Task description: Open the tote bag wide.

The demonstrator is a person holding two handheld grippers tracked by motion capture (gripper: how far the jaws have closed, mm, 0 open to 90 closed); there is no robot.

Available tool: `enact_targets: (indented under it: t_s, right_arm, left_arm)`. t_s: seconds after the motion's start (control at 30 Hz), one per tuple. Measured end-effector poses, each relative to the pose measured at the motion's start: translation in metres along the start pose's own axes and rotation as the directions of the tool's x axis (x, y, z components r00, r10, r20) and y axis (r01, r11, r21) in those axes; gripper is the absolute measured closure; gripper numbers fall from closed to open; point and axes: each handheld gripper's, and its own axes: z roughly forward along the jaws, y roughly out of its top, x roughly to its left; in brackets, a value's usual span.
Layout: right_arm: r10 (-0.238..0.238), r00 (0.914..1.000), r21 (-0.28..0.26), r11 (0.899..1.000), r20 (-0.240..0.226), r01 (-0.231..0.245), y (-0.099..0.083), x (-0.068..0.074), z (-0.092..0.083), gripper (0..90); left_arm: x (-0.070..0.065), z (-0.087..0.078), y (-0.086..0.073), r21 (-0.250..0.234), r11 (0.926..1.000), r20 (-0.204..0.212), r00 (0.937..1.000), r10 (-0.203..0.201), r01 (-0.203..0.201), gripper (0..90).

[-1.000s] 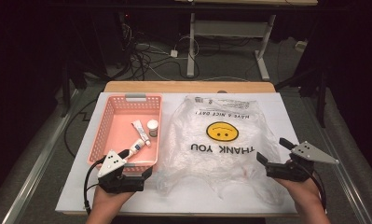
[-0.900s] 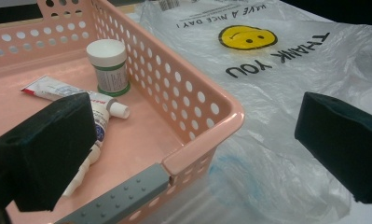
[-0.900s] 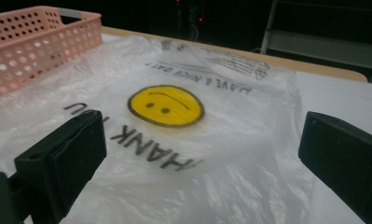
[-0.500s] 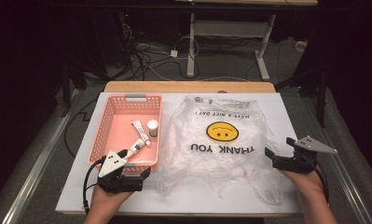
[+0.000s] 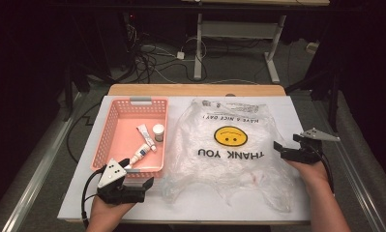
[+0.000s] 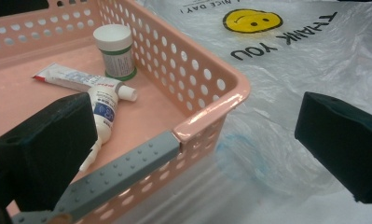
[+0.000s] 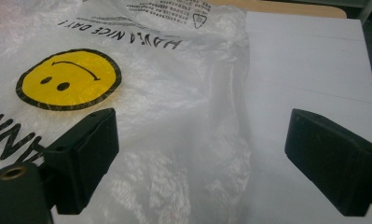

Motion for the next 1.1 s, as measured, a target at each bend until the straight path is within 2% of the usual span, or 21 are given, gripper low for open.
enact_targets:
  t_s: [0.1, 0.23, 0.33, 0.4, 0.47, 0.57, 0.67, 0.73, 0.8, 0.83, 0.93, 1.1]
  right_arm:
    - [0.005, 1.0000, 0.033, 0.999, 0.003, -0.005, 0.002, -0.003, 0.010, 13.8]
    - [0.018, 0.9998, 0.042, 0.999, 0.004, -0.018, 0.009, -0.006, 0.021, 19.4]
    - [0.048, 0.9984, 0.084, 0.995, 0.029, -0.050, 0.011, -0.012, 0.034, 25.4]
    - [0.070, 0.9972, 0.091, 0.993, 0.026, -0.072, 0.009, -0.018, 0.042, 30.6]
    - [0.091, 0.9957, 0.132, 0.987, 0.017, -0.093, 0.010, -0.021, 0.047, 34.5]
    - [0.066, 0.9976, 0.163, 0.984, 0.017, -0.068, 0.011, -0.020, 0.052, 44.3]
    - [0.044, 0.9976, 0.178, 0.983, 0.053, -0.053, 0.011, -0.016, 0.054, 51.1]
    - [0.041, 0.9970, 0.176, 0.983, 0.066, -0.052, 0.011, -0.016, 0.053, 62.2]
    - [0.000, 0.9993, 0.180, 0.984, 0.039, -0.007, 0.011, -0.012, 0.053, 72.5]
    - [-0.024, 0.9989, 0.183, 0.983, 0.040, 0.016, 0.011, -0.010, 0.054, 75.8]
    - [-0.041, 0.9991, 0.188, 0.981, 0.006, 0.039, 0.011, -0.009, 0.054, 89.2]
    - [-0.042, 0.9988, 0.184, 0.982, -0.026, 0.046, 0.010, -0.009, 0.052, 90.0]
  left_arm:
    - [0.000, -0.002, 0.000, 0.000, 0.9999, -0.001, 0.9999, -0.017, 0.017, 0.0]
    - [0.001, -0.003, -0.002, 0.000, 0.9998, -0.011, 0.9997, -0.021, 0.021, 0.0]
    - [0.001, -0.001, -0.004, 0.005, 0.9997, -0.011, 0.9997, -0.022, 0.022, 0.0]
    - [0.001, 0.000, -0.005, 0.008, 0.9995, -0.014, 0.9994, -0.031, 0.031, 0.0]
    - [0.000, 0.000, -0.005, 0.004, 0.9994, -0.017, 0.9993, -0.033, 0.033, 0.0]
    - [0.000, 0.000, -0.005, -0.003, 0.9994, -0.019, 0.9992, -0.034, 0.034, 0.0]
    - [-0.002, 0.000, -0.005, 0.000, 0.9995, -0.016, 0.9994, -0.031, 0.031, 0.0]
    - [-0.003, 0.001, -0.005, 0.005, 0.9996, -0.013, 0.9996, -0.026, 0.027, 0.0]
    - [-0.003, 0.001, -0.005, 0.006, 0.9997, -0.013, 0.9997, -0.023, 0.023, 0.0]
    - [-0.003, 0.001, -0.005, 0.007, 0.9997, -0.012, 0.9997, -0.023, 0.023, 0.0]
    - [-0.002, 0.001, -0.005, 0.007, 0.9998, -0.013, 0.9997, -0.021, 0.021, 0.0]
    - [-0.001, 0.001, -0.005, 0.006, 0.9996, -0.003, 0.9997, -0.026, 0.026, 0.0]
